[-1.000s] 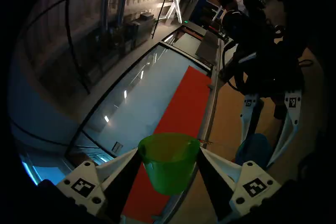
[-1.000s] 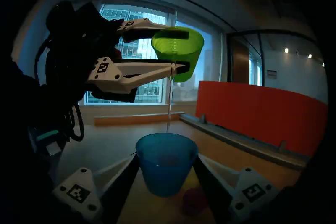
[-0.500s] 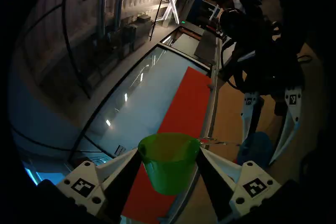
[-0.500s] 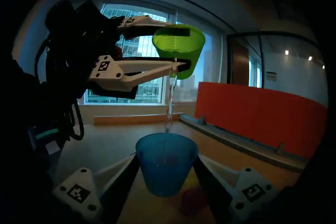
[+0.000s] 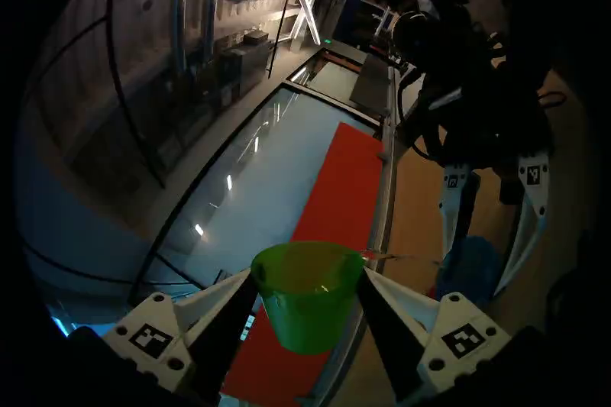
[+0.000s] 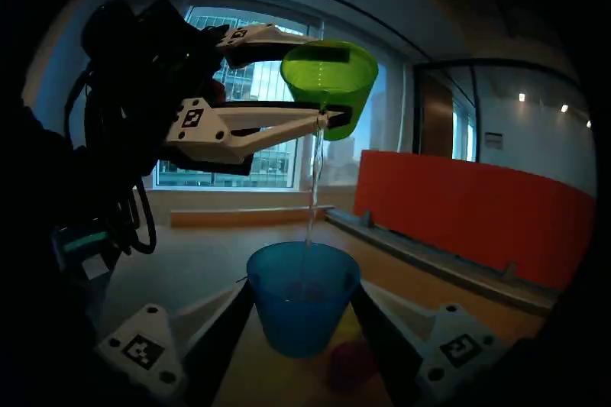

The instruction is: Pour water

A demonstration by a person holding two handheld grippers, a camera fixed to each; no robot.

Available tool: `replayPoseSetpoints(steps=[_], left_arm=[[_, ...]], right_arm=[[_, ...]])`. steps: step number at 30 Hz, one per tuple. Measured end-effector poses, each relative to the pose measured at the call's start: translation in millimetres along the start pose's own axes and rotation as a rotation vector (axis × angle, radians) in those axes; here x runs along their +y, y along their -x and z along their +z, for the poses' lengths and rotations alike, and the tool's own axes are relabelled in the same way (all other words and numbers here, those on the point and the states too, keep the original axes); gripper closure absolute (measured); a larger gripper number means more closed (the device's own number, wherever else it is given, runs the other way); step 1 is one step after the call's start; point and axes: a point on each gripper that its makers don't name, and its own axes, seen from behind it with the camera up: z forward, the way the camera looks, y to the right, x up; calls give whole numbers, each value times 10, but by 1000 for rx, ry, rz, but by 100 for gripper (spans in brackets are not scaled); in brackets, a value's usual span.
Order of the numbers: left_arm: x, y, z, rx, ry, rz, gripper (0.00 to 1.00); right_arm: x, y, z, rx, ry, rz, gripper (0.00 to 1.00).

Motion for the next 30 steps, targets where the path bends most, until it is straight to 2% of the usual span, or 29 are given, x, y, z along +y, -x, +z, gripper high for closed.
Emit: replayPoseSetpoints(steps=[8,15,30], left_arm=[[6,21,-8,-5,-4,25,14],[-49,25,-41,-10,-11,55,14],[-86,18,-117,-19,-17,119,14]], right_arm=[[9,4,-4,0,2,-2,11],[5,11,-8,0,2,-4,11],[-19,-19,-5,6,1,-12,12]])
